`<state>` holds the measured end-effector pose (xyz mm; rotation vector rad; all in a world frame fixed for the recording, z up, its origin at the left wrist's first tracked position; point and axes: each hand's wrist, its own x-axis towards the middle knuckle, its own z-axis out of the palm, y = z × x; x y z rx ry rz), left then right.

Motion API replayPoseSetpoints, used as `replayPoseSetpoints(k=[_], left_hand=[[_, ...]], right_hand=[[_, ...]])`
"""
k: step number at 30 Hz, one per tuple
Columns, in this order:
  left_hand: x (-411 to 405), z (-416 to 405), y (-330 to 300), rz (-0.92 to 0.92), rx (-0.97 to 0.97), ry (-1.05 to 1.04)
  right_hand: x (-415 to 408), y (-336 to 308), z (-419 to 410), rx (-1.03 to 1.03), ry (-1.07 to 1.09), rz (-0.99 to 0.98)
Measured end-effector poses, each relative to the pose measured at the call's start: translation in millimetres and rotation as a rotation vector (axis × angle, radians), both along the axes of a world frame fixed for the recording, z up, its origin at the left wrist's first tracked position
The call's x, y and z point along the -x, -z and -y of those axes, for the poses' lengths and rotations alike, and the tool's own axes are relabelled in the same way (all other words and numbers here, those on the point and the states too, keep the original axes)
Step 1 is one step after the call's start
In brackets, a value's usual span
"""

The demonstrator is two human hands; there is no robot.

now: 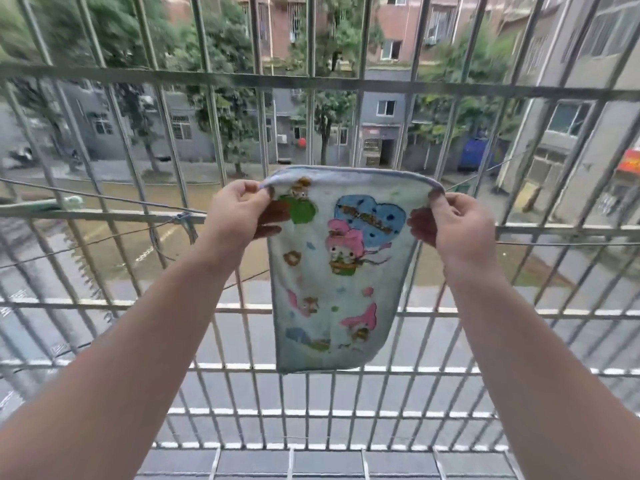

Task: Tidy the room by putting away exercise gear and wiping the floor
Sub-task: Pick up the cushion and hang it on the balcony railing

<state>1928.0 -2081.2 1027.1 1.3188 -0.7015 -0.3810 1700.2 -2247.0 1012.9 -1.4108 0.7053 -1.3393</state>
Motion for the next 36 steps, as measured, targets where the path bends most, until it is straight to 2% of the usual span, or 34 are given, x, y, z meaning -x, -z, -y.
replayPoseSetpoints(k=[7,10,14,19,22,27,33,36], left_hand=[[-3,57,-26,0.093,0.174,-0.010],[-5,79,-32,0.133,0.184,-0.030],[-19,110,-27,0.234,0.106,-0.112],[-31,145,-8,0.438,-0.036,-0.173],[-38,155,16,0.483,-0.194,-0.048],[-43,156,32,0.612,-0.547,0.070],[-61,160,40,0.652,-0.647,0.138],[-71,157,52,0.695,-0.720,0.169]], right_hand=[[-17,-27,58,0.047,-0.112,0.256],[-24,-30,78,0.092,-0.133,0.241],[-37,-21,103,0.077,-0.176,0.184],[-55,8,124,0.100,-0.252,0.012],[-62,32,129,0.100,-0.326,-0.168],[-75,49,129,0.205,-0.265,-0.525],[-84,57,128,0.332,-0.165,-0.925],[-86,66,132,0.353,-0.158,-1.052]])
